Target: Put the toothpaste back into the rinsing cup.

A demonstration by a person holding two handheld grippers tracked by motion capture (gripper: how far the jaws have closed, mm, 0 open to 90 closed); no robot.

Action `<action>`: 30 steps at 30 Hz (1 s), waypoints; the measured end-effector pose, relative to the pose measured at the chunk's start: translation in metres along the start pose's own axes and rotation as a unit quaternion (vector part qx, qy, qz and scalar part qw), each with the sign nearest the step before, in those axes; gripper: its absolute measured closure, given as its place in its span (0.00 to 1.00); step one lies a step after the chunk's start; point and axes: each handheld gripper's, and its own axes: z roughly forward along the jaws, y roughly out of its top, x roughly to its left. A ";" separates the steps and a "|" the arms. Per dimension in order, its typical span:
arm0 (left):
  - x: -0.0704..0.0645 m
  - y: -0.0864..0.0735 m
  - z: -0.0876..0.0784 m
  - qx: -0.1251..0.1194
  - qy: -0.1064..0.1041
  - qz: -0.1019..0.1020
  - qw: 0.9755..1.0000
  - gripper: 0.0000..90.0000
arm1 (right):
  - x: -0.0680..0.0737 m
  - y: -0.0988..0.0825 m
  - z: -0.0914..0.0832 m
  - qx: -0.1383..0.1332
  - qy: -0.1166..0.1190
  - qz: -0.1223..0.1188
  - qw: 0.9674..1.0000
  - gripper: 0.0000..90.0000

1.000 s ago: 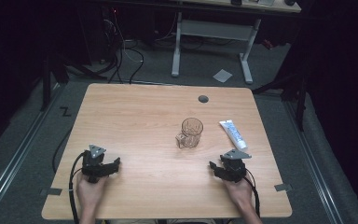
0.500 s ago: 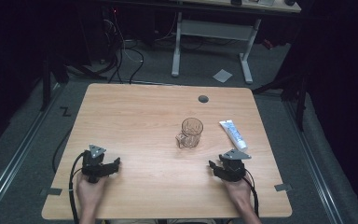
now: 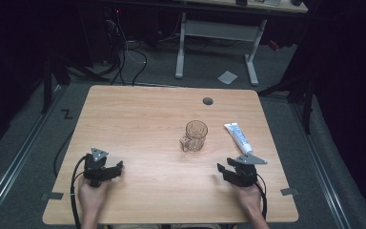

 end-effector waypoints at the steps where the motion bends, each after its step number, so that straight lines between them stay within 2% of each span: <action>1: 0.000 0.000 0.000 0.000 0.000 0.000 1.000 0.22 | 0.000 0.000 0.000 0.000 0.000 0.000 1.000 0.54; 9: 0.000 0.000 0.000 0.000 0.000 0.000 1.000 0.22 | -0.006 -0.005 -0.006 -0.010 0.000 0.005 1.000 0.52; 10: 0.000 0.000 0.000 0.000 0.000 0.000 1.000 0.22 | -0.007 -0.005 -0.007 -0.013 0.004 0.010 1.000 0.51; 11: 0.000 0.000 0.000 0.000 0.000 0.000 1.000 0.22 | -0.011 -0.006 -0.008 -0.019 0.016 0.027 0.999 0.50; 15: 0.000 0.000 0.000 0.000 0.000 0.000 1.000 0.22 | -0.016 -0.007 -0.013 -0.034 0.021 0.042 0.998 0.48; 23: 0.000 0.000 0.000 0.000 0.000 0.000 1.000 0.22 | -0.022 -0.006 -0.025 -0.046 0.011 0.052 0.998 0.40; 27: 0.000 0.000 0.000 0.000 0.000 0.000 1.000 0.22 | -0.027 -0.006 -0.029 -0.045 -0.011 0.061 0.997 0.35; 30: 0.000 0.000 0.000 0.000 0.000 0.000 1.000 0.22 | -0.031 -0.006 -0.031 -0.043 -0.010 0.064 0.997 0.32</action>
